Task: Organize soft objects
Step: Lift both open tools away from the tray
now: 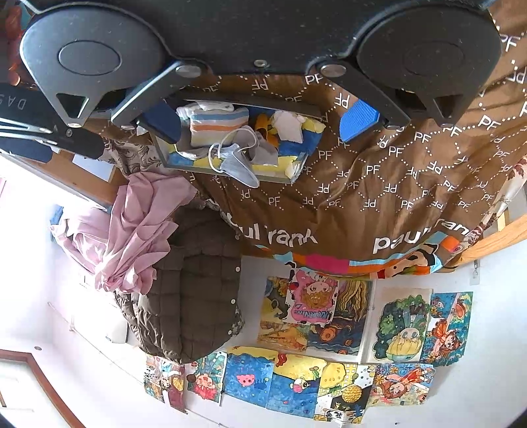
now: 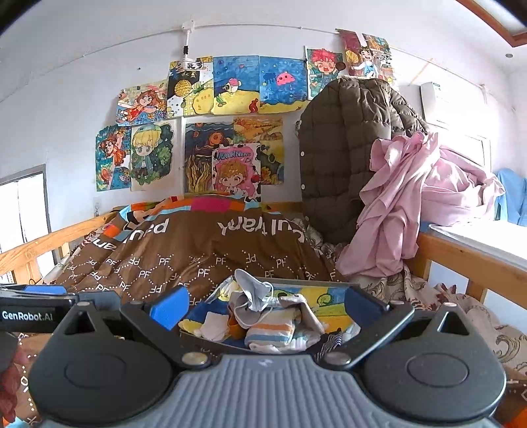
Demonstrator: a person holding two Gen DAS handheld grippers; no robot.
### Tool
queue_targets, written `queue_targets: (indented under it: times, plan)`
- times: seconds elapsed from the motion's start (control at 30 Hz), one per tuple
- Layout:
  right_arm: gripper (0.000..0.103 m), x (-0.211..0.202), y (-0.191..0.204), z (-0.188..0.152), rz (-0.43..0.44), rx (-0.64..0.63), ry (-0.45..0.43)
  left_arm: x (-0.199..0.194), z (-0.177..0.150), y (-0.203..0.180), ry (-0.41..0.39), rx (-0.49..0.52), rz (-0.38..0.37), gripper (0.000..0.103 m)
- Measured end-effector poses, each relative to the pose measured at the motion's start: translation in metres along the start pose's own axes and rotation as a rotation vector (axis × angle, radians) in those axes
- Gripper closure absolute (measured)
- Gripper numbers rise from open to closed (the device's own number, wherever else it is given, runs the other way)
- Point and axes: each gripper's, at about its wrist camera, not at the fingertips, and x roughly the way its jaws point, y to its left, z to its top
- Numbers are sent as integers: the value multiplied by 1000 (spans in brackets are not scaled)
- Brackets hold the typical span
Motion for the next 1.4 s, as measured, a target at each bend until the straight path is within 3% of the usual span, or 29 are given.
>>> queue_targets:
  times: [0.93,1.4]
  plan:
    - [0,-27,-7,-24,-23,34,35,-38,-18,2,-32,10,62,1]
    - [0,-49,6,-43,2,3,13,-56,-52,17,-30,-11,93,1]
